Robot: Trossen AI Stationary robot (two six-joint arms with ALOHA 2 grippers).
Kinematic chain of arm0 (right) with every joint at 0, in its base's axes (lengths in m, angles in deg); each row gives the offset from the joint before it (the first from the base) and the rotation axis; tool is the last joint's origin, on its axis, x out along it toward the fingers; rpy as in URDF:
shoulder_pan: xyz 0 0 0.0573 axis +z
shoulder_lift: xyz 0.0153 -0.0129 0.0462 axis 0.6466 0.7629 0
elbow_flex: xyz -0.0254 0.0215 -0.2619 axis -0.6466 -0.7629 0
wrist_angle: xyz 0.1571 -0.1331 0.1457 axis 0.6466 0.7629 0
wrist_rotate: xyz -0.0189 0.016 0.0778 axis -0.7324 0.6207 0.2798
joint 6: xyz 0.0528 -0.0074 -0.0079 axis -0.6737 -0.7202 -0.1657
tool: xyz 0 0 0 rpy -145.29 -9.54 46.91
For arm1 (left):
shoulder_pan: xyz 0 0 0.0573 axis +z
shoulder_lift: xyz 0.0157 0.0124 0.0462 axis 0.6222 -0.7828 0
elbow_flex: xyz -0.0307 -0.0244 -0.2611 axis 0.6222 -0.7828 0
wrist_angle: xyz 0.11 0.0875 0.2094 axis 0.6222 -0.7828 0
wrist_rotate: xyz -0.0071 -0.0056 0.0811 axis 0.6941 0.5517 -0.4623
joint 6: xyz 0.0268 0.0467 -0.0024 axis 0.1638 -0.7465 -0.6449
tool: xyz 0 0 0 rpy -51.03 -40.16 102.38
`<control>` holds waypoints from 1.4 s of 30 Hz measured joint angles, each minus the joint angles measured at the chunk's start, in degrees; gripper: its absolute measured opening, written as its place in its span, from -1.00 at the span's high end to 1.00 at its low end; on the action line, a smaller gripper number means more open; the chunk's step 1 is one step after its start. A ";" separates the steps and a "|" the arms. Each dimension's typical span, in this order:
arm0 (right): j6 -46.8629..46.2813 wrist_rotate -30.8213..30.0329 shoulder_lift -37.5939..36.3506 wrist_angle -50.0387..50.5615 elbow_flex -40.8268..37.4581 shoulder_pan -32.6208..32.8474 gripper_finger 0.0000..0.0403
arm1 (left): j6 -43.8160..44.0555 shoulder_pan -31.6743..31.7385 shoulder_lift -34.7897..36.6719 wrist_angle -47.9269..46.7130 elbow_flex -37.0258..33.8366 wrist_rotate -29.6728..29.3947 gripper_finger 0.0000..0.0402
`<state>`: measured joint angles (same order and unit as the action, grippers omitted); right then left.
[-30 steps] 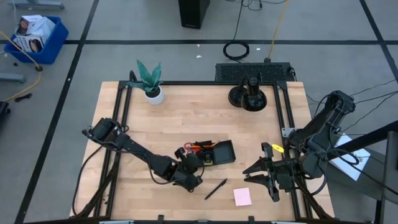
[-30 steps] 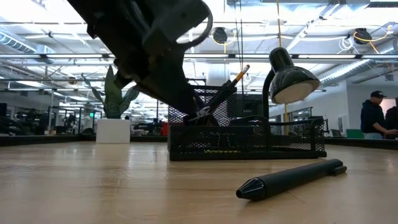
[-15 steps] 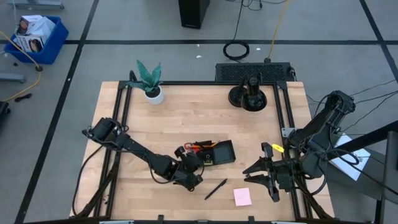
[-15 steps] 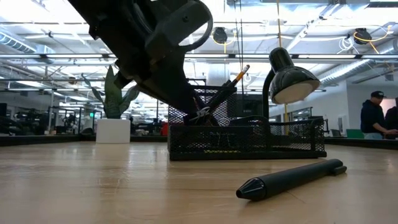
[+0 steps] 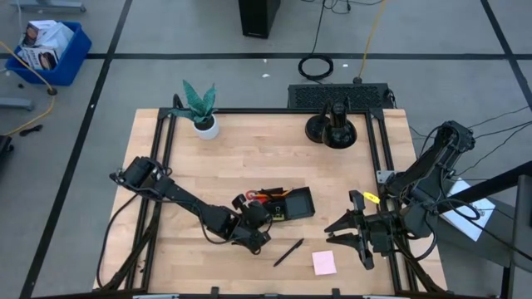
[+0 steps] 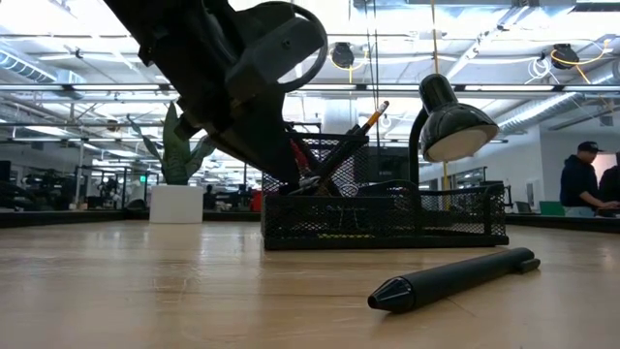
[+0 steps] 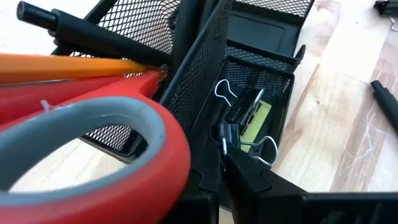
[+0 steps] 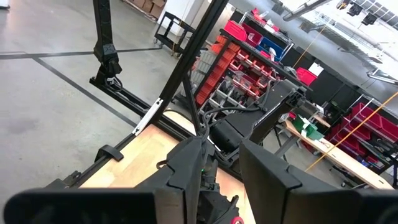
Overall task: Pick and place office supplies into organizer
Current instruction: Put the left black binder clip into the black desk organizer, then put the black binder clip into the black desk organizer
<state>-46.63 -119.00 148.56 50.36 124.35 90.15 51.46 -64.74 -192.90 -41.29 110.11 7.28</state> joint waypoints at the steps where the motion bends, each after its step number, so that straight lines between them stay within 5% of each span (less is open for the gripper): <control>1: 0.00 0.00 0.00 0.00 0.00 0.00 0.50 | 0.08 0.00 0.00 -0.08 0.00 0.00 0.91; 24: 0.00 0.00 0.00 -0.02 0.00 0.00 0.50 | -6.13 -1.33 1.90 6.98 0.00 0.15 0.56; 42: -1.85 0.23 0.00 0.36 0.00 0.11 0.50 | 1.47 -19.25 6.62 8.55 0.00 0.82 0.56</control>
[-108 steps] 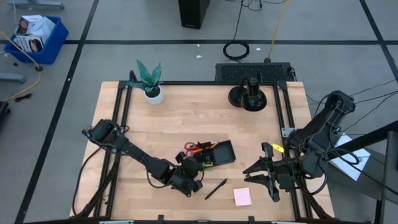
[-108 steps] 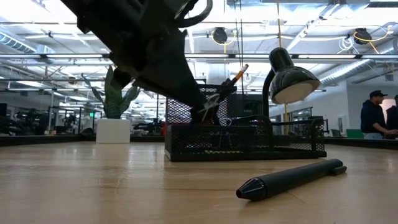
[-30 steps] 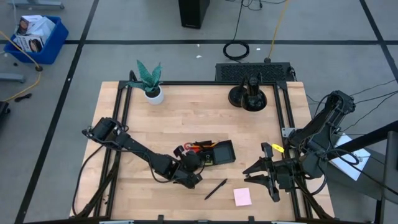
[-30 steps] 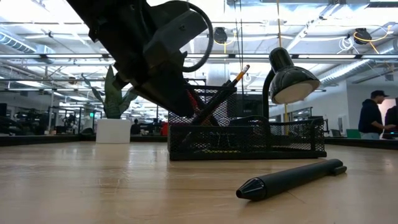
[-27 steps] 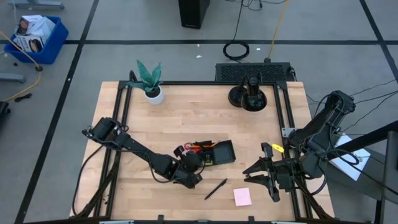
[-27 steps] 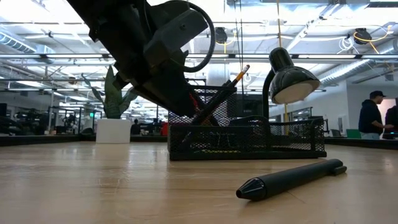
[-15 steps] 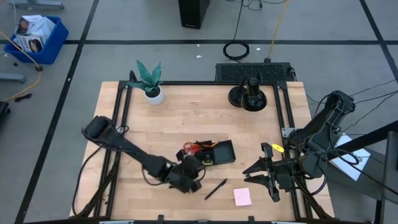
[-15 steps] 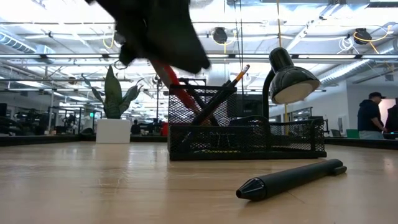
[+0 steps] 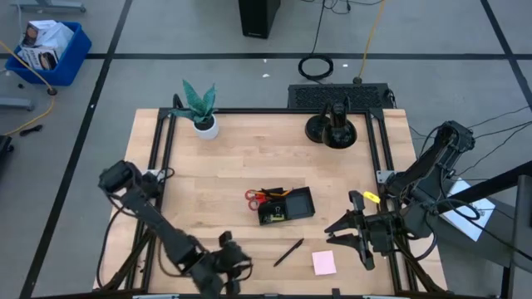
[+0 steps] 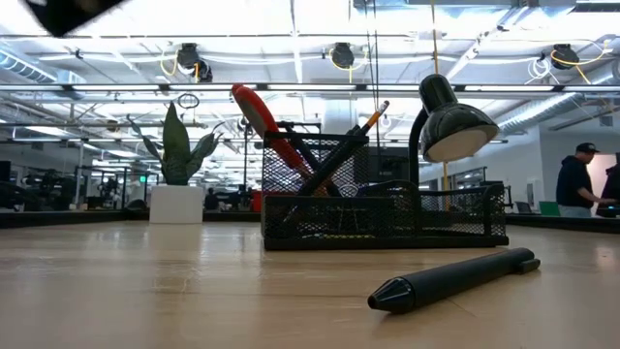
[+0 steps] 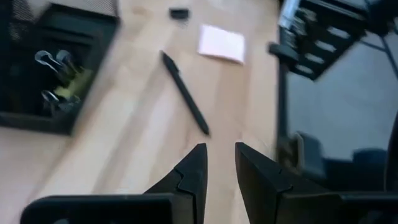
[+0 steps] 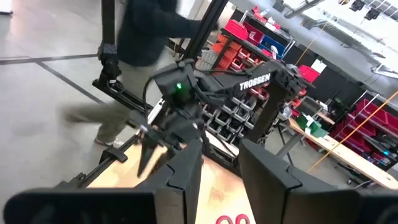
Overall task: Pick and place office supplies into organizer
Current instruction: Put the black binder clip into the black desk organizer
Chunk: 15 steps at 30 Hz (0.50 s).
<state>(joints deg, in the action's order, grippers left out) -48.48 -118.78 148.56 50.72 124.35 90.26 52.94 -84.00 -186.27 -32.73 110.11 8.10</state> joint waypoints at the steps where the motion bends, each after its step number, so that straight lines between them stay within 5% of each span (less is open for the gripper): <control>1: -0.35 0.00 0.00 0.18 0.00 0.00 0.50 | 0.05 -0.80 0.00 -0.06 0.00 -0.07 0.56; 9: -3.81 8.71 0.00 0.08 0.00 0.02 0.50 | -1.13 -4.96 2.09 -4.27 -0.02 -7.43 0.56; 15: -3.79 9.00 0.00 0.56 0.00 0.00 0.50 | -6.26 -7.76 4.44 -5.78 -0.02 -15.15 0.56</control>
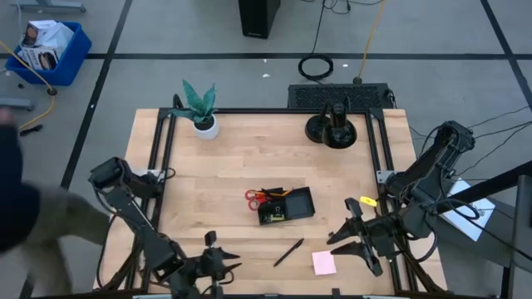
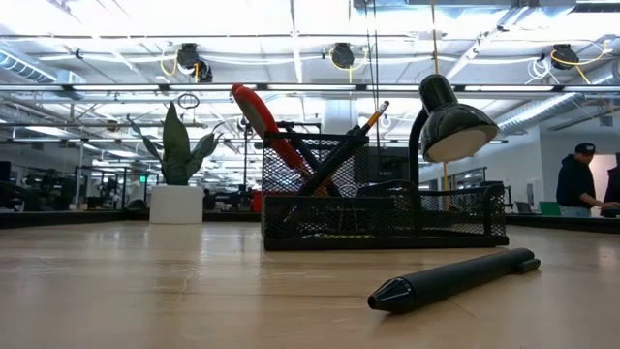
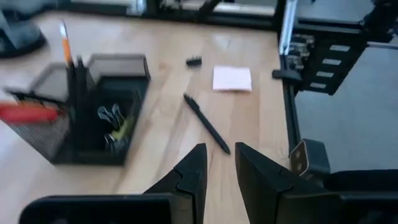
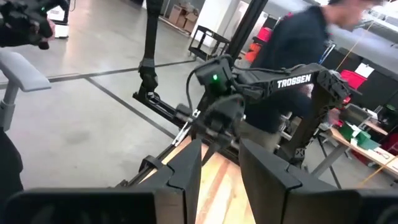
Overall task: Pick and place office supplies into organizer
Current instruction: Put the black binder clip into the black desk organizer
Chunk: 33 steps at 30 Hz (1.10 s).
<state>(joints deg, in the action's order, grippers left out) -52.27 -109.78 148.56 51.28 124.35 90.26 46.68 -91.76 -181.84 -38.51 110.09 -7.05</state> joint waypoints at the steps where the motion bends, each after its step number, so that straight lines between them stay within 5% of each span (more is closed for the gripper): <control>1: 0.02 0.00 0.00 -0.02 0.00 0.00 0.50 | -1.19 -0.59 0.60 0.00 0.00 -1.08 0.56; 7: 2.18 -0.06 0.00 -1.05 0.00 0.00 0.50 | -10.39 -4.26 6.56 -0.23 0.00 -9.06 0.56; 14: 2.17 -0.02 0.00 0.01 0.00 0.00 0.50 | -18.61 -5.74 16.19 -5.59 0.00 -9.69 0.56; 22: -2.12 3.04 4.26 2.93 0.00 -0.13 0.50 | -13.10 -5.75 25.44 -19.33 0.00 -9.68 0.56; 33: -4.33 2.93 10.35 3.39 -0.01 -0.42 0.50 | -10.26 -5.75 26.47 -21.35 0.00 -8.20 0.56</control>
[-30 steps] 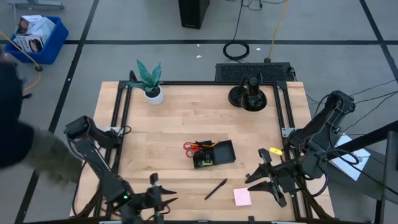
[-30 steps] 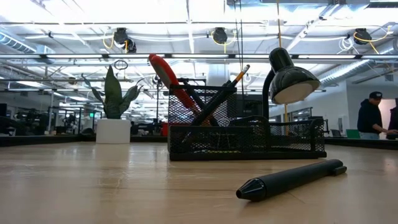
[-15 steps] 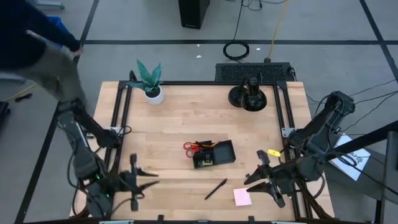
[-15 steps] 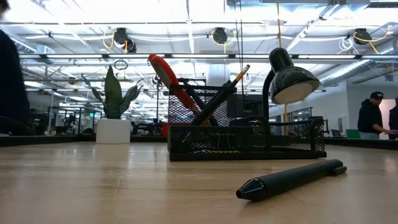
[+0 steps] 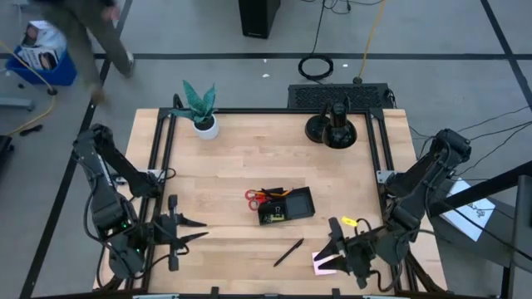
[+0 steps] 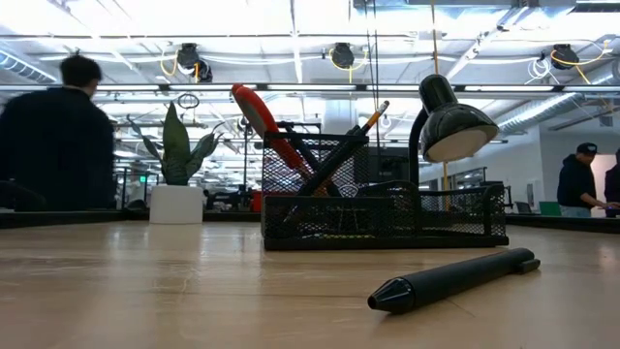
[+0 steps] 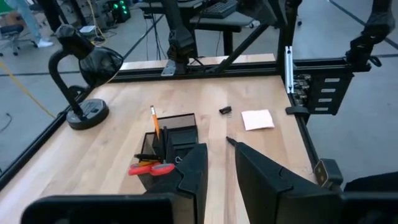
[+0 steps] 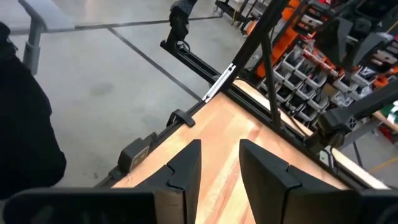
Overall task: Pick and place office supplies into organizer
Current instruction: Put the black binder clip into the black desk organizer
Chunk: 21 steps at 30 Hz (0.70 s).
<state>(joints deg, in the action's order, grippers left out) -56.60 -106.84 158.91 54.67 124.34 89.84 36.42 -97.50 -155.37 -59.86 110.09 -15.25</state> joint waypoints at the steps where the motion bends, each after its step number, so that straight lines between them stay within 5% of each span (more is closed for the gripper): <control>1: -0.76 -0.01 -0.04 -0.02 0.01 0.00 0.50 | 0.04 0.00 0.00 0.00 0.00 0.02 0.56; 13: -4.57 -0.15 -0.04 2.69 0.01 0.00 0.50 | 6.47 1.58 -3.39 1.58 0.00 4.07 0.56; 21: -14.36 -0.14 -0.06 7.79 0.01 0.02 0.50 | 1.74 3.97 -8.41 10.00 0.00 8.86 0.56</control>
<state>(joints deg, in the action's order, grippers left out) -70.96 -106.98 158.85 62.46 124.35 89.87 38.15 -93.53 -163.77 -49.86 110.09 -6.39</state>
